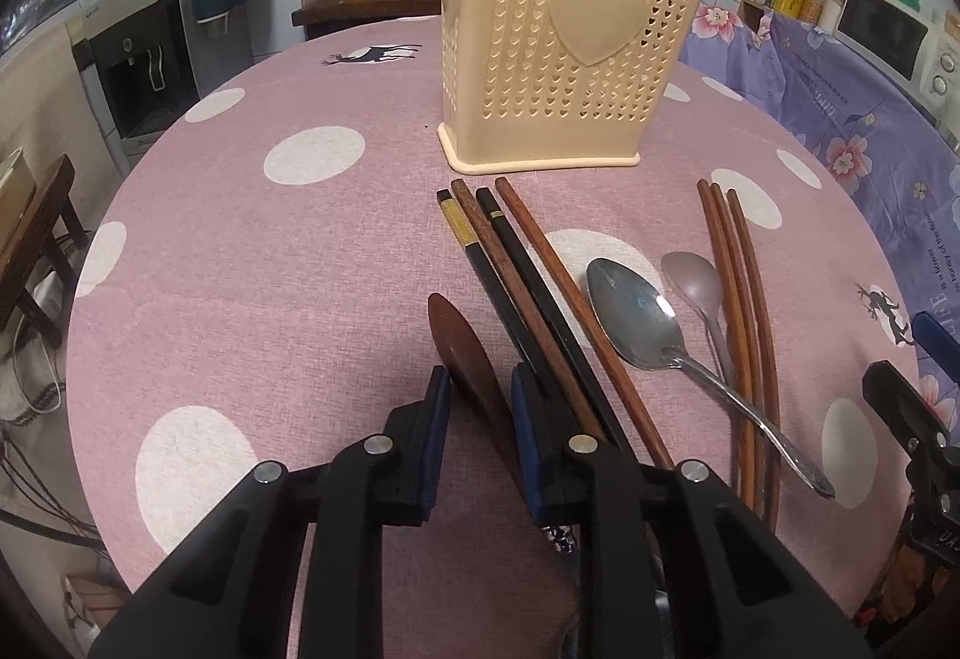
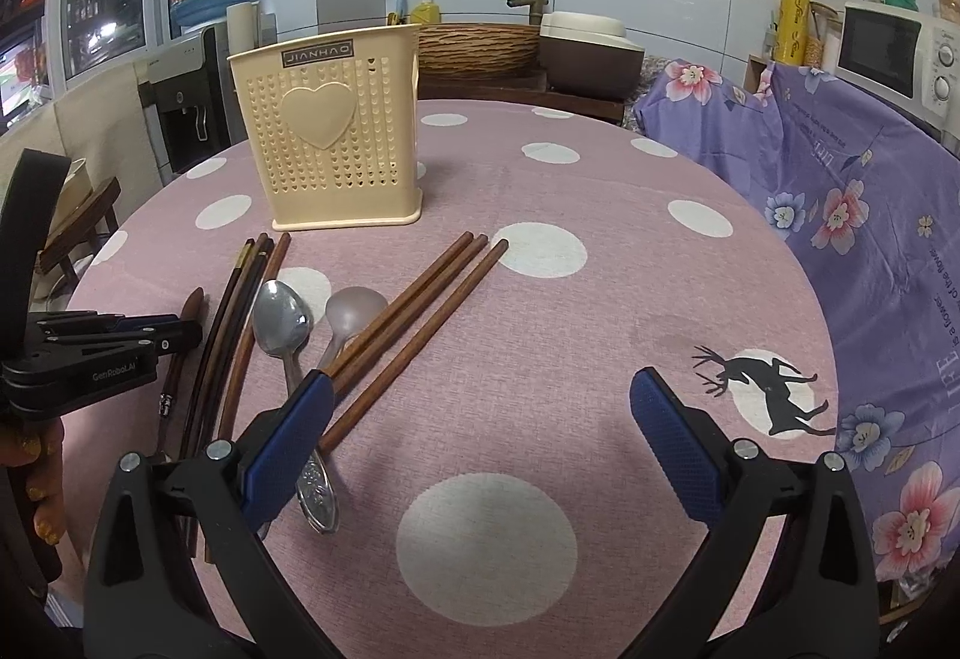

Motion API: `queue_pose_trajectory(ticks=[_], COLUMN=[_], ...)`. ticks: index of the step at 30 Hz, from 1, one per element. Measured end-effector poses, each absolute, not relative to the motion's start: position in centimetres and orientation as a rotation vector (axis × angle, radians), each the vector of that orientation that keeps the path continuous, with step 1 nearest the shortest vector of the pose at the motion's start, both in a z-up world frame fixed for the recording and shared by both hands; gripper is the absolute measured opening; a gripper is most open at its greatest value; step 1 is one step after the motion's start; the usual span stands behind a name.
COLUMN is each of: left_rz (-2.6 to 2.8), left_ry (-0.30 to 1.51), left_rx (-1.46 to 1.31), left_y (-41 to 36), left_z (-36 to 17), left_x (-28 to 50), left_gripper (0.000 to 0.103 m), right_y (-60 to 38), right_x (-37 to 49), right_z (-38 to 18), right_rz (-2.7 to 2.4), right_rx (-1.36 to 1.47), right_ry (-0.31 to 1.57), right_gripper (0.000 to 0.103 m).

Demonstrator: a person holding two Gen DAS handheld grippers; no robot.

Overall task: Organize utensils
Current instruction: 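Grasp the wooden-handled spoon with the left tool while the right tool approaches the metal spoon, then close the right tool on the metal spoon's handle and lift it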

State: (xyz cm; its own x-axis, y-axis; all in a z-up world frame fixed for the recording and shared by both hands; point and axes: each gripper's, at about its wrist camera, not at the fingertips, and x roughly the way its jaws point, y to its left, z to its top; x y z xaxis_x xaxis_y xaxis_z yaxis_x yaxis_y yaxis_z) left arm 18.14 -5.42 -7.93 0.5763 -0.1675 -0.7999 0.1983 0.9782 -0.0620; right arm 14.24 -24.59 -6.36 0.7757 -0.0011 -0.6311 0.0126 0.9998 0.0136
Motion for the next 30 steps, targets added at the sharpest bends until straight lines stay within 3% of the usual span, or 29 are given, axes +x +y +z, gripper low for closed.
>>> queue_pose_trajectory(ticks=[12,17,22,26,30], left_rz=[-0.197,-0.203,-0.21,-0.213,-0.219], left_ry=[0.945,0.933,0.929,0.926,0.925], left_rx=[0.066,0.057,0.062,0.058,0.059], left_y=[-2.2,-1.9,-1.7,-1.6,-1.6], left_z=[-7.7,-7.8,-7.8,-7.9,-8.0], left_x=[20.1,19.5,19.2,19.0,19.0], left_gripper=[0.018,0.018,0.019,0.019,0.019], right_y=[-20.6,-17.4,-15.7,-15.4,-15.3], right_x=[18.2,20.6,21.3,21.7,21.6], right_z=[-5.5,-6.6,-7.9,-8.9,-9.1], right_rz=[0.368,0.45,0.473,0.471,0.461], right_rx=[0.011,-0.132,-0.238,-0.285,-0.319], right_ry=[0.762,0.817,0.87,0.911,0.916], right_gripper=[0.095,0.068,0.059,0.043,0.038])
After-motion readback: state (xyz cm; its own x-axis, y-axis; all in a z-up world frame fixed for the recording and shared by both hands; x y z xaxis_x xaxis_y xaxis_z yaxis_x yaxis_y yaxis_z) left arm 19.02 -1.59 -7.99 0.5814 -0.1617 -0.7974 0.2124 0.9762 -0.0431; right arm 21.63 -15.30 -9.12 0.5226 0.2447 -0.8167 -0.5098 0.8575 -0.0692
